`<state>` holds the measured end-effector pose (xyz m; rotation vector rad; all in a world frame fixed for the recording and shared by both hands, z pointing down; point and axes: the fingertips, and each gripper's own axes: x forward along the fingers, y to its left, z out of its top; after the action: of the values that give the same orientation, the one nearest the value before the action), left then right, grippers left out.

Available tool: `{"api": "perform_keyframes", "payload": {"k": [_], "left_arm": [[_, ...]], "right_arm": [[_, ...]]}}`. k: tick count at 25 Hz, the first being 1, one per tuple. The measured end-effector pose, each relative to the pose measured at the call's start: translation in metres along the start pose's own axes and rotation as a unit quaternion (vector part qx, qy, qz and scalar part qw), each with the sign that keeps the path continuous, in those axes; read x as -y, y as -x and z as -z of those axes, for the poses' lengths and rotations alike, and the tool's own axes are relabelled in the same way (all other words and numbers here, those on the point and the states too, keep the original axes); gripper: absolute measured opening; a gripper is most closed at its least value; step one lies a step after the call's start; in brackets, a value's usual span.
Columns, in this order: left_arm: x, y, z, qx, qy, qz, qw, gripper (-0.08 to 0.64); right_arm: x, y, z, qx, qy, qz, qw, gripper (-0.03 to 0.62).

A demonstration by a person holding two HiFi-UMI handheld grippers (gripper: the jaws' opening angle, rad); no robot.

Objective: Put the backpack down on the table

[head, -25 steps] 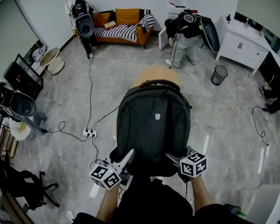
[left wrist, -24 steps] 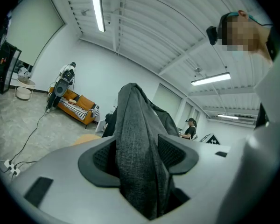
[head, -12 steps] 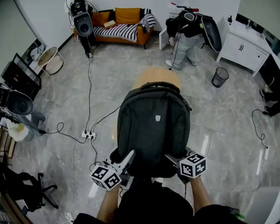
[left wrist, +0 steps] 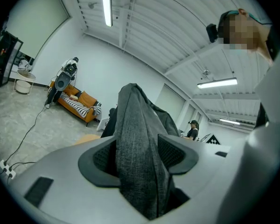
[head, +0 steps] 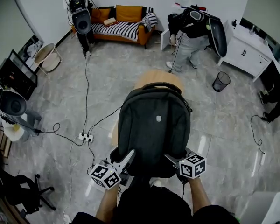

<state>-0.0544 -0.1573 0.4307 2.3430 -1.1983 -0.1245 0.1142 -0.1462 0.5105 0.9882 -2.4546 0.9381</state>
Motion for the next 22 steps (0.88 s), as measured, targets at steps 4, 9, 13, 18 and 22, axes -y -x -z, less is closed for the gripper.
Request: {"api": "perform_keyframes", "payload": {"k": [4,9,13,18,22], "left_arm": [[-0.021,-0.017,-0.008,-0.006,0.008,0.005,0.9999,0.261],[-0.047,-0.037,-0.021,-0.015,0.014,0.009,0.9997,0.261],[-0.071,-0.047,-0.027,-0.018,0.022,0.007,0.9996,0.261],[-0.101,-0.056,-0.032,-0.025,0.027,0.011,0.9993,0.261],[-0.116,-0.069,-0.039,-0.030,0.025,0.019,0.9990,0.260]], "right_arm": [[0.010,-0.019,-0.013,-0.006,-0.007,0.005,1.000,0.235],[0.020,-0.043,-0.032,-0.016,-0.019,0.010,1.000,0.235],[0.026,-0.066,-0.042,-0.025,-0.022,0.011,0.999,0.235],[0.029,-0.094,-0.051,-0.030,-0.029,0.016,0.999,0.235],[0.035,-0.108,-0.060,-0.029,-0.035,0.022,0.999,0.235]]}}
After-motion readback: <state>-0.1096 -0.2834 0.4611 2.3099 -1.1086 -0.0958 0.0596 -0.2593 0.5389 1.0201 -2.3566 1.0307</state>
